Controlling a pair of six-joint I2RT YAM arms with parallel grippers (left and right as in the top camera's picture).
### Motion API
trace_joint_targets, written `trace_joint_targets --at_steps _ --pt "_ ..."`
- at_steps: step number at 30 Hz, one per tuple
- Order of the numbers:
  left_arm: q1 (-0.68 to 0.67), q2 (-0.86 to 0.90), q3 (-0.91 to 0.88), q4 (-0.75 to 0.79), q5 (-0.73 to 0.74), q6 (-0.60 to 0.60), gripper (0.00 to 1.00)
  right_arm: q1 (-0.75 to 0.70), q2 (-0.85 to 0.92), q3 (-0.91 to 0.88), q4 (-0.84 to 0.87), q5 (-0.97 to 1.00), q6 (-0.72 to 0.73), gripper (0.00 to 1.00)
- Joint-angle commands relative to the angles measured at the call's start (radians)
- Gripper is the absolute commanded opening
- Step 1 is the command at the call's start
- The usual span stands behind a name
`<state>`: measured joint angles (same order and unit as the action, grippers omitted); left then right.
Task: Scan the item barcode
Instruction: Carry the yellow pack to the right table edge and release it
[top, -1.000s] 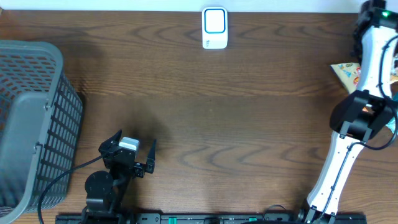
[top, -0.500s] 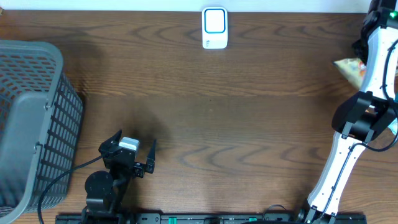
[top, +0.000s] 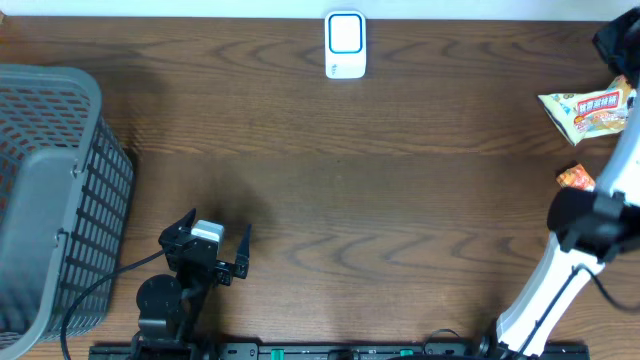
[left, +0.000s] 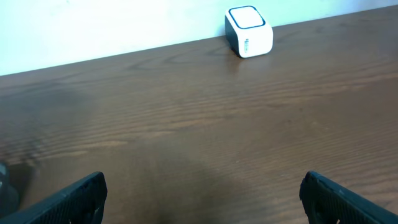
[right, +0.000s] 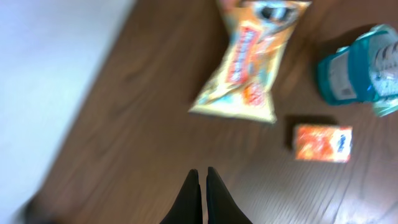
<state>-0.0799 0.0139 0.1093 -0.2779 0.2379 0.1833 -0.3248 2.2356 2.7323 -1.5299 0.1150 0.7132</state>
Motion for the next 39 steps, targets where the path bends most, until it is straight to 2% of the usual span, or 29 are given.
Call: trace_joint_targets --at_steps 1,7,12,15,17,19,20,21,24,39 --pt "-0.002 -0.003 -0.016 -0.021 0.013 -0.002 0.98 0.032 -0.153 0.023 -0.046 -0.151 -0.068 0.01" --pt "-0.002 -0.003 -0.016 -0.021 0.013 -0.002 0.98 0.057 -0.359 0.023 -0.161 -0.151 -0.068 0.02" --pt "-0.002 -0.003 -0.016 -0.021 0.013 -0.002 0.98 0.090 -0.523 0.021 -0.169 -0.212 -0.201 0.02" --pt "-0.002 -0.003 -0.016 -0.021 0.013 -0.002 0.98 0.126 -0.621 0.021 -0.169 -0.234 -0.225 0.11" --pt "-0.002 -0.003 -0.016 -0.021 0.013 -0.002 0.98 0.145 -0.687 0.021 -0.168 -0.253 -0.249 0.28" --pt "-0.002 -0.003 -0.016 -0.021 0.013 -0.002 0.98 0.154 -0.743 0.021 -0.168 -0.269 -0.289 0.34" --pt "-0.002 -0.003 -0.016 -0.021 0.013 -0.002 0.98 0.157 -0.771 0.021 -0.168 -0.276 -0.320 0.77" --pt "-0.002 -0.003 -0.016 -0.021 0.013 -0.002 0.98 0.156 -0.804 0.021 -0.168 -0.278 -0.354 0.99" --pt "-0.002 -0.003 -0.016 -0.021 0.013 -0.002 0.98 0.156 -0.897 0.021 -0.168 -0.275 -0.414 0.99" --pt "-0.002 -0.003 -0.016 -0.021 0.013 -0.002 0.98 0.156 -1.320 0.022 -0.168 -0.275 -0.415 0.99"
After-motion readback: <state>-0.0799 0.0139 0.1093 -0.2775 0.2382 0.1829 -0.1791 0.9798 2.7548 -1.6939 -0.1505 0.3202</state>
